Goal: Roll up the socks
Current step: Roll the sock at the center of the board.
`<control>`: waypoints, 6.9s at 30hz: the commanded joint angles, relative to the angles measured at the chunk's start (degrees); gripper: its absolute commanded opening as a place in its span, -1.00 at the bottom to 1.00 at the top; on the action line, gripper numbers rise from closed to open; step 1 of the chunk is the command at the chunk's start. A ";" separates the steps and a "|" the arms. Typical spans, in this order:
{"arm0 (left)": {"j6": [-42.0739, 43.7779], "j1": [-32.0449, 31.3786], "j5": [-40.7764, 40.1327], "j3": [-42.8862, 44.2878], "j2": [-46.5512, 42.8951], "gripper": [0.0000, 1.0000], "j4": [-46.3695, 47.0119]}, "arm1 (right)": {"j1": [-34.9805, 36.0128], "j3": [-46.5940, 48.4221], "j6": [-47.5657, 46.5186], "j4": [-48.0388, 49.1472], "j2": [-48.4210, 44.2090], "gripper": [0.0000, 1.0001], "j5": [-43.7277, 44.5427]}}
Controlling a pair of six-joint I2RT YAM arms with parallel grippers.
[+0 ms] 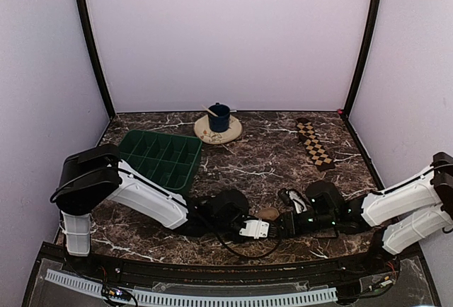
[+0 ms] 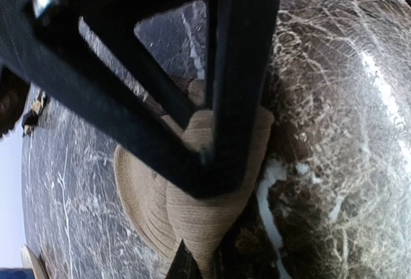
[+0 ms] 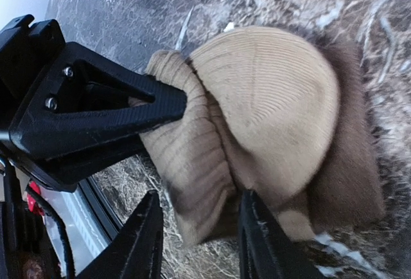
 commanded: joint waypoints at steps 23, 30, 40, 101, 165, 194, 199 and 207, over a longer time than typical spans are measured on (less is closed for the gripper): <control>-12.96 -0.45 9.93 25.38 7.04 -1.00 -61.68 | 1.67 1.63 -8.00 -16.39 -10.67 -0.20 18.81; -15.44 0.81 19.81 37.56 14.18 -1.00 -72.67 | 6.68 1.74 -8.41 -19.45 -10.49 -0.20 26.21; -17.50 4.38 28.60 42.38 17.88 -1.00 -77.62 | 12.13 1.92 -5.89 -21.62 -11.75 -0.20 34.86; -17.63 8.57 36.15 46.71 24.77 -1.00 -82.38 | 41.55 28.93 -16.46 -42.97 14.00 0.08 61.58; -25.03 11.96 30.61 38.82 16.01 -0.35 -73.48 | 26.29 28.99 -29.80 -42.07 17.92 -0.94 34.69; -30.30 19.98 31.91 27.22 2.83 -0.19 -62.21 | 22.20 27.97 -26.96 -40.99 17.35 -0.95 28.39; -31.51 20.92 29.72 24.29 -0.14 -0.19 -58.17 | 20.60 27.49 -26.44 -40.09 16.82 -0.95 25.01; -34.10 20.93 26.10 15.93 -6.59 -0.19 -46.66 | 14.74 25.42 -24.83 -37.08 13.61 -0.95 14.76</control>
